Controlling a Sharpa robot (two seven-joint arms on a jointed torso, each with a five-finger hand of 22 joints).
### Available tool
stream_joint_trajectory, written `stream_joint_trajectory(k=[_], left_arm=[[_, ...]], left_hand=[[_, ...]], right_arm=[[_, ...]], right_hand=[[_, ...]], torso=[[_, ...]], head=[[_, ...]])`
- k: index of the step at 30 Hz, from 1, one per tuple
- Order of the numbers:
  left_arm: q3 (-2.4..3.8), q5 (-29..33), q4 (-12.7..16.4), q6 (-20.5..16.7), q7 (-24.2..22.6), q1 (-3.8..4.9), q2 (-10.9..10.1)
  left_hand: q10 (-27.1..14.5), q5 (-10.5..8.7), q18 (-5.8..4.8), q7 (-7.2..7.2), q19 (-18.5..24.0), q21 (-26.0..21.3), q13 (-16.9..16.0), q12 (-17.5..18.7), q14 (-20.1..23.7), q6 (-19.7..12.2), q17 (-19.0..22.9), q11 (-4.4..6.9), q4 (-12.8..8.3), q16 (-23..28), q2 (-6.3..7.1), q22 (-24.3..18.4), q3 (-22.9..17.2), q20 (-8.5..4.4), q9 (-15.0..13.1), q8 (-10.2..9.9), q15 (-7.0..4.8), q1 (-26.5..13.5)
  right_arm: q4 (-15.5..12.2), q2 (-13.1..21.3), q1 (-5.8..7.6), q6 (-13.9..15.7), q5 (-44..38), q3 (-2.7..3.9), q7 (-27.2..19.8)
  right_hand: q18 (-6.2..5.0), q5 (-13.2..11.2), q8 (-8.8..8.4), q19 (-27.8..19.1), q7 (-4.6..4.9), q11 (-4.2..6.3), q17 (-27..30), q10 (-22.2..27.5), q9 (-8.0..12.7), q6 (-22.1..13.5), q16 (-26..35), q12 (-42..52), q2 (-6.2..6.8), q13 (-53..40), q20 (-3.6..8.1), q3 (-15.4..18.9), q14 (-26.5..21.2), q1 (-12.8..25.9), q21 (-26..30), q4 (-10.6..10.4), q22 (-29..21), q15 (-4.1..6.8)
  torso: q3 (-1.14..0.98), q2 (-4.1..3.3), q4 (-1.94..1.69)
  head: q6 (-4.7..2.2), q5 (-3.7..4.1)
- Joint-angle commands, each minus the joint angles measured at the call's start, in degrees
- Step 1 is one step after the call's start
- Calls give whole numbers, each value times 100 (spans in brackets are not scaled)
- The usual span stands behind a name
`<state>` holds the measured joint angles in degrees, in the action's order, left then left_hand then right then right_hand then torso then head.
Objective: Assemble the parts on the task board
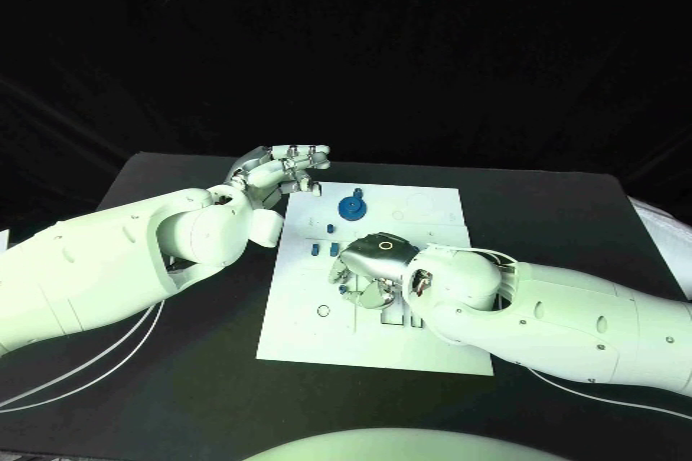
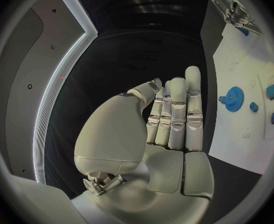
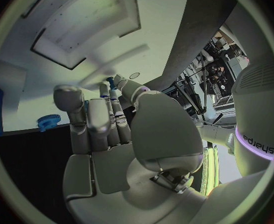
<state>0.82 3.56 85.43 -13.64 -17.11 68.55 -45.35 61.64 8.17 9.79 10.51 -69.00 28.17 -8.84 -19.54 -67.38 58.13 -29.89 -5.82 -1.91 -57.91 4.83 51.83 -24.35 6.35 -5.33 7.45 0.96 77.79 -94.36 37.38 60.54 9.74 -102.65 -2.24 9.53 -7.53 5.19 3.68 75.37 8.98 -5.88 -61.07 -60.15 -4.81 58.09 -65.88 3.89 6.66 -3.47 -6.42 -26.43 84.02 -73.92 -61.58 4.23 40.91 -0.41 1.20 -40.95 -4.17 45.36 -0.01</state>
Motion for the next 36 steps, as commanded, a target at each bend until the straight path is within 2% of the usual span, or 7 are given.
stream_joint_trajectory(k=[1,11,16,19,25,30,36], left_arm=[[3,-29,11,110,-15,0,7],[2,-29,1,145,22,0,-3],[2,-29,7,159,27,0,-21],[2,-29,6,163,26,0,-23],[2,-29,1,177,24,0,-18],[-7,-29,-22,190,26,-7,3],[-14,-29,-27,200,27,-11,13]], left_hand=[[-49,20,59,-4,-27,-31,-8,-24,36,-55,5,-6,-30,-25,10,-8,-3,22,7,20,5,29],[-59,17,59,0,-27,-34,-9,-30,38,-62,9,-9,-30,-27,13,-10,3,23,9,21,7,23],[-67,15,59,0,-26,-36,-10,-36,40,-67,12,-10,-33,-27,12,-11,5,24,11,23,8,24],[-67,15,59,0,-26,-36,-10,-36,40,-67,12,-10,-33,-27,12,-11,5,24,11,23,8,24],[-73,15,59,0,-24,-39,-13,-45,44,-70,16,-9,-40,-27,9,-12,3,24,12,27,8,32],[-73,15,59,0,-24,-39,-13,-45,44,-70,16,-9,-40,-27,9,-12,3,24,12,27,8,32],[-73,15,59,0,-24,-39,-13,-45,44,-70,16,-9,-40,-27,9,-12,3,24,12,27,8,32]], right_arm=[[45,8,-24,33,-47,-23,140],[-333,371,-27,474,74,-15,166],[-688,790,43,645,178,49,209],[-796,1063,176,493,316,83,259],[-761,1533,480,84,330,111,334],[-648,1679,547,27,203,116,323],[-542,1708,562,-9,92,113,287]], right_hand=[[-93,-7,-9,-62,1,-29,50,147,32,-90,54,32,5,-21,-7,78,120,-45,66,13,-89,-49],[-105,50,34,-70,-25,-21,121,196,35,-41,101,150,-23,-40,-19,181,107,-89,105,33,-144,-45],[-104,67,55,-45,-32,0,187,128,30,36,149,276,-40,-50,-12,240,100,-102,100,35,-136,-32],[-105,71,43,-41,-56,7,210,111,36,30,166,318,-4,-48,-9,281,97,-97,107,42,-145,-30],[-116,367,-5,-43,-118,87,274,394,82,-132,206,334,171,-20,32,674,106,26,179,-12,-230,23],[-114,390,-1,-32,-165,110,304,528,83,-156,224,366,155,-25,50,911,113,-8,206,-52,-256,41],[-115,442,9,-24,-195,127,324,552,78,-132,236,417,85,-30,60,979,116,-96,221,-49,-271,53]], torso=[[-1,1,0],[-1,5,2],[1,1,6],[1,3,0],[10,9,15],[-2,2,14],[5,6,8]], head=[[1,-3],[-11,7],[-32,37],[-49,63],[-82,80],[-97,100],[-99,105]])
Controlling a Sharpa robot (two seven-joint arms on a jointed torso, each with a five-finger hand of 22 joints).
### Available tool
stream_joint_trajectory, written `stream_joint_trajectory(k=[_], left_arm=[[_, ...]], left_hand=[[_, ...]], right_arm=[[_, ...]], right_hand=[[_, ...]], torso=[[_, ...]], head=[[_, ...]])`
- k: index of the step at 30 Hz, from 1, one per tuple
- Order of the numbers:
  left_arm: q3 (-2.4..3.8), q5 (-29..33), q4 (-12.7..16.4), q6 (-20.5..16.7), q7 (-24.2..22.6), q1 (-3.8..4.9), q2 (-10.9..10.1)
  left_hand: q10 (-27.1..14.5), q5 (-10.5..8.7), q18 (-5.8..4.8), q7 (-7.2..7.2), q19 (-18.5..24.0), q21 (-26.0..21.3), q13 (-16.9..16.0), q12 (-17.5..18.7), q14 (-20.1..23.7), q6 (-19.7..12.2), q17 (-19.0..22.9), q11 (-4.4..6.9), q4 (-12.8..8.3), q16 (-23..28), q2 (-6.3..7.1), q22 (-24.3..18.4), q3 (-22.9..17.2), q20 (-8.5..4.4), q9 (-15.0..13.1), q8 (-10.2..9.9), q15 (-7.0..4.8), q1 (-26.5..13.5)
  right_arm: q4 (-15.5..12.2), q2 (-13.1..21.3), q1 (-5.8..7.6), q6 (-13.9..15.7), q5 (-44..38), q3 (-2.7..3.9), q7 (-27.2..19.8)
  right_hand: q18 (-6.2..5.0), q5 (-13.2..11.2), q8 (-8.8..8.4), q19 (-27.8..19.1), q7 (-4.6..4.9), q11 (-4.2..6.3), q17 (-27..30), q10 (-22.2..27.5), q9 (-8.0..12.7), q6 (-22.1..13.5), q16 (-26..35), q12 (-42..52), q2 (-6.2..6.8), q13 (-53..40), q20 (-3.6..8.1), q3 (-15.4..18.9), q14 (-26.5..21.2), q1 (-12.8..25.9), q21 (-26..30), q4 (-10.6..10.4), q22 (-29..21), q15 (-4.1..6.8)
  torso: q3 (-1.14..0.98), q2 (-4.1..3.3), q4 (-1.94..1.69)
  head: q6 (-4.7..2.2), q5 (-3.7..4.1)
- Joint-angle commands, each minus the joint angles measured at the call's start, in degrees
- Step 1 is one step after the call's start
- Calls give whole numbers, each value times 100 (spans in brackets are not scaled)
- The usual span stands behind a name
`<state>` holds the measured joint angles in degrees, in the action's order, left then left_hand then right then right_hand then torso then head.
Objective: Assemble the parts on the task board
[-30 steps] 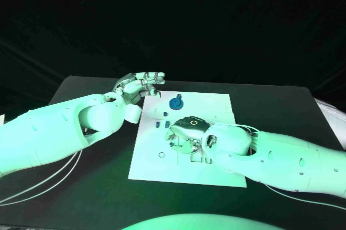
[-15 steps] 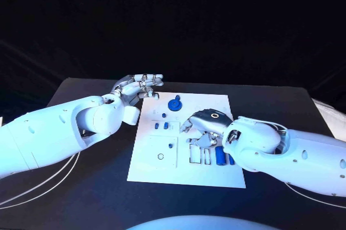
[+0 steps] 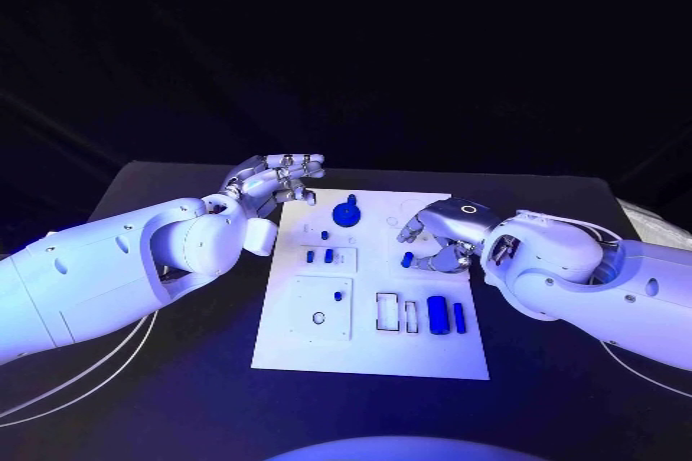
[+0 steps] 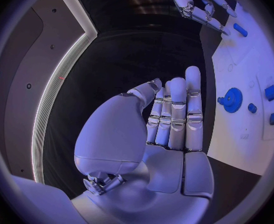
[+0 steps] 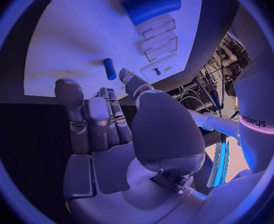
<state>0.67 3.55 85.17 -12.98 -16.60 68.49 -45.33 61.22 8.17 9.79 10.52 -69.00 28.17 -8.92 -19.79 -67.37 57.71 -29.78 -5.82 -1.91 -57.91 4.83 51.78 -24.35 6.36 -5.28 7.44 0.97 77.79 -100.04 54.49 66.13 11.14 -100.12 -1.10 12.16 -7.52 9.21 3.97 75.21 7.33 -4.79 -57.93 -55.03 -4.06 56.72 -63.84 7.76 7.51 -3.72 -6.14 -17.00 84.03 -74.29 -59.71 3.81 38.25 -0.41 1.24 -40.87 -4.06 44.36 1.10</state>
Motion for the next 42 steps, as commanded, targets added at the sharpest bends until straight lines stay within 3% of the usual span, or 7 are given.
stream_joint_trajectory(k=[1,7,14,17,21,33,42], left_arm=[[0,-28,-2,134,-24,-5,12],[-1,-29,-4,146,-21,-7,20],[-1,-29,-5,148,-20,-9,19],[-1,-29,-2,151,-20,-9,21],[-1,-29,1,148,-14,-10,21],[-1,-29,-14,157,-1,-10,31],[-1,-30,-18,170,9,-10,31]], left_hand=[[-31,15,59,-1,-24,-39,-5,-19,44,-28,5,-9,-40,-27,9,-7,3,24,7,27,8,32],[-31,15,59,-1,-24,-39,-5,-19,44,-28,5,-9,-40,-27,9,-7,3,24,7,27,8,32],[-31,15,59,-1,-24,-39,-5,-19,44,-28,5,-9,-40,-27,9,-7,3,24,7,27,8,32],[-31,15,59,-1,-24,-39,-5,-19,44,-28,5,-9,-40,-27,9,-7,3,24,7,27,8,32],[-38,14,59,0,-22,-42,-8,-31,49,-30,10,-10,-45,-28,7,-9,5,25,8,33,8,36],[-38,14,59,0,-22,-42,-8,-31,49,-30,10,-10,-45,-28,7,-9,5,25,8,33,8,36],[-38,14,59,0,-22,-42,-8,-31,49,-30,10,-10,-45,-28,7,-9,5,25,8,33,8,36]], right_arm=[[40,-9,3,-155,-173,-2,16],[94,-36,1,-195,-190,-6,-9],[176,-109,-8,-306,-167,-11,-75],[227,-184,-23,-374,-150,-19,-110],[279,-246,-47,-425,-129,-26,-146],[369,-326,-68,-497,-114,-31,-179],[484,-429,-88,-403,-132,-36,-184]], right_hand=[[-115,42,-17,-6,-31,19,14,37,3,12,34,40,-10,-6,34,42,116,-71,35,-6,-7,54],[-102,53,-2,28,-35,10,12,-45,-6,76,27,141,-98,-14,37,63,125,-150,6,-2,44,49],[-90,37,42,79,-5,2,-6,-292,-27,273,-8,310,-229,-11,28,19,142,-233,-45,1,115,40],[-83,-4,61,100,-2,4,-27,-409,-36,373,-36,360,-285,0,27,-38,151,-253,-74,-4,154,42],[-79,-22,87,118,-15,17,-35,-509,-47,484,-56,385,-321,11,30,-98,158,-261,-97,-10,185,50],[-66,-46,121,158,-41,54,-84,-674,-63,657,-121,393,-359,17,54,-202,173,-246,-166,-30,282,80],[-27,-220,227,257,-79,117,-281,-1004,-113,932,-325,436,-490,3,98,-390,218,-291,-352,-36,546,133]], torso=[[0,-2,-3],[2,-1,-6],[7,1,9],[2,-2,-1],[3,-5,-12],[2,1,5],[0,-2,-2]], head=[[0,-8],[2,11],[11,-9],[18,-22],[26,-24],[56,-58],[68,-46]])
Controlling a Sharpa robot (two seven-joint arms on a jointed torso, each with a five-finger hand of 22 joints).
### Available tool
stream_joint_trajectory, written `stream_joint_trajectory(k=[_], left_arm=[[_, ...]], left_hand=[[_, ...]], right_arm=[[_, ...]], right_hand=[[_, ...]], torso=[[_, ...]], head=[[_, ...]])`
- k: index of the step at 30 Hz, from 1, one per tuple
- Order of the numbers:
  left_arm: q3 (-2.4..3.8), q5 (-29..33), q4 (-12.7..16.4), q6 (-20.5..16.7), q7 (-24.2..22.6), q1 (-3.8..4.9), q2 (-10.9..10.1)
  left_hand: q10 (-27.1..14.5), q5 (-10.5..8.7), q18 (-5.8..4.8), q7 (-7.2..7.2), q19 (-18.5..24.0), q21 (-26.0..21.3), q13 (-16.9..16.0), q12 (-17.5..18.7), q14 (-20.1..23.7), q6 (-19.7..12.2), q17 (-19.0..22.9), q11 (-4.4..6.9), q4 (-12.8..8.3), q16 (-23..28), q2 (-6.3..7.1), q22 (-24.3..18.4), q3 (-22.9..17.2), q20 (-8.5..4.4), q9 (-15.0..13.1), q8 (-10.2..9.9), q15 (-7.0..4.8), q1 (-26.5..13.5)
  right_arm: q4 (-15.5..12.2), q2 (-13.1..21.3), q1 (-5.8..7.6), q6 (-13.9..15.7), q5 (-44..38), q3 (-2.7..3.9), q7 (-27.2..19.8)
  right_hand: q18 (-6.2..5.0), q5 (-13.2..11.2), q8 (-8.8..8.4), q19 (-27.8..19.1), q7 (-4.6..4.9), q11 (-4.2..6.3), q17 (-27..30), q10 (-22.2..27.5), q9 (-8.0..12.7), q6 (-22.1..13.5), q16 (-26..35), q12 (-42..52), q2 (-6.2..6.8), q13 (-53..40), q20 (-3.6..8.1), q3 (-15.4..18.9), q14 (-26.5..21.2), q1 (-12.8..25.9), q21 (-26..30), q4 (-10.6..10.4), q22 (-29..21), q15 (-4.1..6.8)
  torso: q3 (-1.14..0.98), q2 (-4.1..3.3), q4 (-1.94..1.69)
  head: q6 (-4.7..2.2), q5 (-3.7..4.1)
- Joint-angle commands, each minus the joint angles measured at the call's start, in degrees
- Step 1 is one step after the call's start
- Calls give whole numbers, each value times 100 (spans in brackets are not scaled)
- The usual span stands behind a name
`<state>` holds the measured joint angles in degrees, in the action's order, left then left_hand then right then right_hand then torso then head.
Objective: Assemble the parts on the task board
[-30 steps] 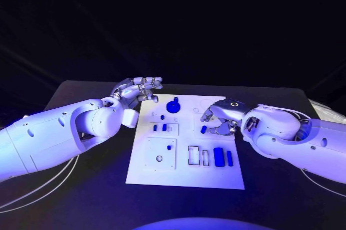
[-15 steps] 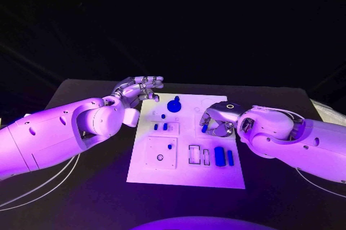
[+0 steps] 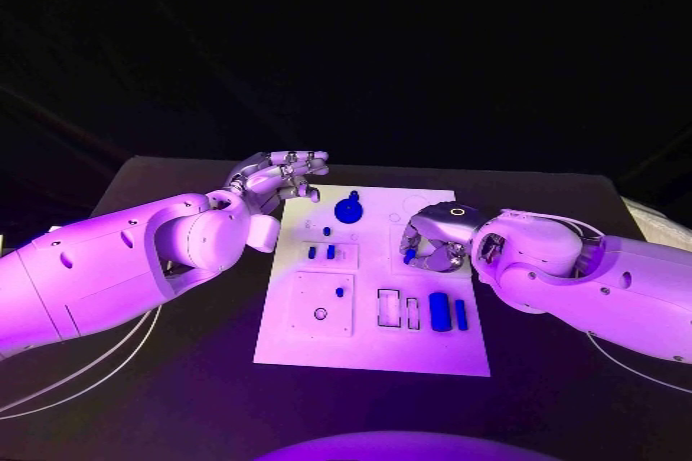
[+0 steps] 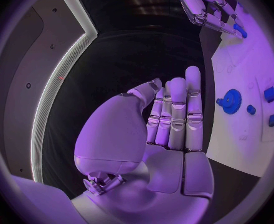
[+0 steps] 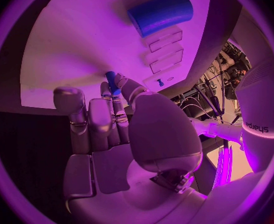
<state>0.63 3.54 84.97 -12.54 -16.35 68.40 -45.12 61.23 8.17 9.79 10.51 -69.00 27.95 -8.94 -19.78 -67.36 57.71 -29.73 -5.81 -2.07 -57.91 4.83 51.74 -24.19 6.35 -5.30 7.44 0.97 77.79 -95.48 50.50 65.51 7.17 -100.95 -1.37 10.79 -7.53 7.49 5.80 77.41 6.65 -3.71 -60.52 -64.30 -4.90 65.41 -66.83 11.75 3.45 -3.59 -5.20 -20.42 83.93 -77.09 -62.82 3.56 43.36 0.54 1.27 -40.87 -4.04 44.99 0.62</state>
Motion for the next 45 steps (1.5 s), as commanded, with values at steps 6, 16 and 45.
stream_joint_trajectory(k=[6,16,45], left_arm=[[2,-30,-6,129,-9,-2,8],[2,-35,-31,135,3,-3,11],[2,-140,-48,171,-10,-15,51]], left_hand=[[-38,14,59,0,-22,-21,-5,-31,49,-31,6,-11,-29,-28,7,-5,-11,25,9,33,8,36],[-51,13,59,3,-20,-24,-8,-42,53,-38,12,-13,-33,-29,4,-7,-9,26,12,37,10,36],[-53,12,59,4,-21,-24,-9,-44,52,-39,13,-14,-34,-31,3,-7,-8,26,12,38,10,36]], right_arm=[[33,-63,-39,338,-39,-10,-10],[-192,120,5,1099,217,20,53],[-726,-805,-416,744,722,32,-480]], right_hand=[[-4,-334,120,84,-73,73,-102,-282,-75,213,-119,31,-186,-16,51,-164,235,-10,-154,-44,194,99],[17,-441,137,113,-33,102,-164,-459,-119,213,-198,-38,-236,-23,113,-491,223,-166,-261,79,333,142],[14,-325,92,81,38,51,-161,-417,-129,122,-214,-163,-146,-24,109,-653,200,-125,-266,132,321,121]], torso=[[0,3,2],[-8,7,8],[10,1,1]], head=[[15,12],[-5,13],[18,-187]])
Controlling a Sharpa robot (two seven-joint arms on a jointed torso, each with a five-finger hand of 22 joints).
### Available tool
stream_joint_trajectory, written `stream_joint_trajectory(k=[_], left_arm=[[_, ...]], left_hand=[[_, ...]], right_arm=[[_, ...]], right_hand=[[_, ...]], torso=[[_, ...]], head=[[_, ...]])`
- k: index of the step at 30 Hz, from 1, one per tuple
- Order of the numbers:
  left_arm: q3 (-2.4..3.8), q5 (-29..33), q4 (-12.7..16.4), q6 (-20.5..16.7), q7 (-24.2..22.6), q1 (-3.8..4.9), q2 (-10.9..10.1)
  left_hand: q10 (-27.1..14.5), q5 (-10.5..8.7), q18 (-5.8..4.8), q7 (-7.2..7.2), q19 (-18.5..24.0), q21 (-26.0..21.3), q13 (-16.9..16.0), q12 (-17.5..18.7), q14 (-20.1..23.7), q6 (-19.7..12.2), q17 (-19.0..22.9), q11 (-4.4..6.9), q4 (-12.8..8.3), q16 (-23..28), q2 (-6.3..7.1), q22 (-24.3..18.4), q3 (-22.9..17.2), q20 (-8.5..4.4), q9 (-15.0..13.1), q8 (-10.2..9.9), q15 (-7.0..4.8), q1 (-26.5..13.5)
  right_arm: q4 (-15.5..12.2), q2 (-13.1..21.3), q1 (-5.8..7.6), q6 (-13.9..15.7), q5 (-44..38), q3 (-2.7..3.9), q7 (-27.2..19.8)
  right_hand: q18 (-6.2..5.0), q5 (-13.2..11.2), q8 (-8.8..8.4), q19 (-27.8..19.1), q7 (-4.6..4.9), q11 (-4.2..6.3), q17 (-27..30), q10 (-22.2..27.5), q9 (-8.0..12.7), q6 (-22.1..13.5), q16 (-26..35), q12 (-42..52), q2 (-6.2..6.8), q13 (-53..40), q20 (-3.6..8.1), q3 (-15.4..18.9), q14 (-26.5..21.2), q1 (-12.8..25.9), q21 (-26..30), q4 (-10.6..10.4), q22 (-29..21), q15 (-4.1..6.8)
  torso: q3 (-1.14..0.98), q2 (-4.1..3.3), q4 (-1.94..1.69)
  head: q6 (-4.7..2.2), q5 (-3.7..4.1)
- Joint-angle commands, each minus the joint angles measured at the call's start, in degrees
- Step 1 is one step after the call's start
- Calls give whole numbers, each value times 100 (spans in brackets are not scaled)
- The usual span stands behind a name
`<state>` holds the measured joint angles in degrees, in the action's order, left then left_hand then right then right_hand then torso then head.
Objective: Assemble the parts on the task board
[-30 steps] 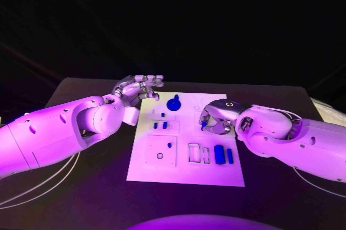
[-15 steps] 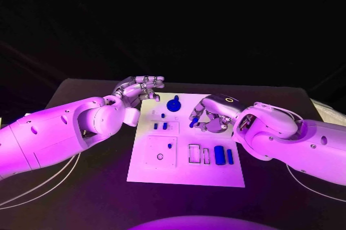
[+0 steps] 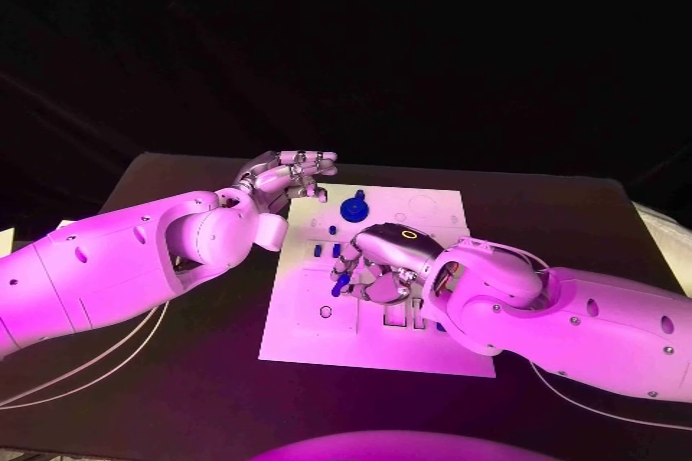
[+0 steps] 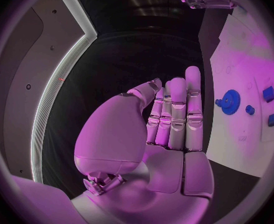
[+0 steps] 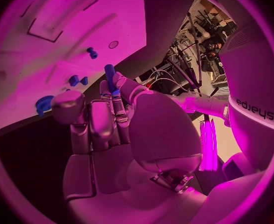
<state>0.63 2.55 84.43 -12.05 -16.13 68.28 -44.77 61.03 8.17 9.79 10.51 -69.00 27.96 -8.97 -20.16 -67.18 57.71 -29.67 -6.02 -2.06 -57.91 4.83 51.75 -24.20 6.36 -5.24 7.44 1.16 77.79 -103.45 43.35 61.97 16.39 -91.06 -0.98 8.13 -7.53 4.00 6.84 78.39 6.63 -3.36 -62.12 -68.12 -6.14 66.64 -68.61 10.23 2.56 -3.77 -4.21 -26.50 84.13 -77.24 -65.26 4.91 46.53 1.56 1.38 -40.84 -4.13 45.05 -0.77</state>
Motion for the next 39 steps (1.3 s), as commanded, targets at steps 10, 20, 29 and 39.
stream_joint_trajectory(k=[10,20,29,39], left_arm=[[3,-42,5,131,-32,-2,31],[3,-42,-7,153,-24,-2,57],[3,-42,-14,163,-16,-2,57],[3,-42,-19,183,4,-2,45]], left_hand=[[-33,13,59,4,-21,-24,-6,-7,34,-39,7,7,-34,-31,3,-9,-8,26,7,38,-8,36],[-46,11,59,7,-22,-27,-9,-20,35,-46,13,4,-31,-36,-5,-10,-3,28,9,44,-6,28],[-46,11,59,7,-22,-27,-9,-20,35,-46,13,4,-31,-36,-5,-10,-3,28,9,44,-6,28],[-46,11,59,7,-22,-27,-9,-20,35,-46,13,4,-31,-36,-5,-10,-3,28,9,44,-6,28]], right_arm=[[431,-506,-294,-312,-482,-50,-205],[601,-678,-370,-339,-878,-66,156],[588,-659,-377,-278,-1070,-68,271],[503,-567,-379,-252,-1079,-66,258]], right_hand=[[13,33,-22,-24,50,6,4,-20,-4,-17,-36,-29,-53,-5,5,-62,178,-101,-17,1,-6,11],[12,42,-25,-27,54,0,1,-13,-5,-23,-40,-38,-53,-5,3,-70,177,-91,-16,0,-10,7],[13,47,-26,-26,56,-2,-14,-12,-6,-24,-52,-42,-53,-6,2,-73,179,-83,-21,-2,-1,5],[17,51,-22,-21,55,0,-35,-23,-9,-17,-70,-41,-56,-9,0,-80,183,-74,-36,-4,21,4]], torso=[[-11,-6,-2],[-7,-4,0],[-11,-5,8],[-11,-7,12]], head=[[45,-120],[73,-138],[98,-158],[123,-173]])
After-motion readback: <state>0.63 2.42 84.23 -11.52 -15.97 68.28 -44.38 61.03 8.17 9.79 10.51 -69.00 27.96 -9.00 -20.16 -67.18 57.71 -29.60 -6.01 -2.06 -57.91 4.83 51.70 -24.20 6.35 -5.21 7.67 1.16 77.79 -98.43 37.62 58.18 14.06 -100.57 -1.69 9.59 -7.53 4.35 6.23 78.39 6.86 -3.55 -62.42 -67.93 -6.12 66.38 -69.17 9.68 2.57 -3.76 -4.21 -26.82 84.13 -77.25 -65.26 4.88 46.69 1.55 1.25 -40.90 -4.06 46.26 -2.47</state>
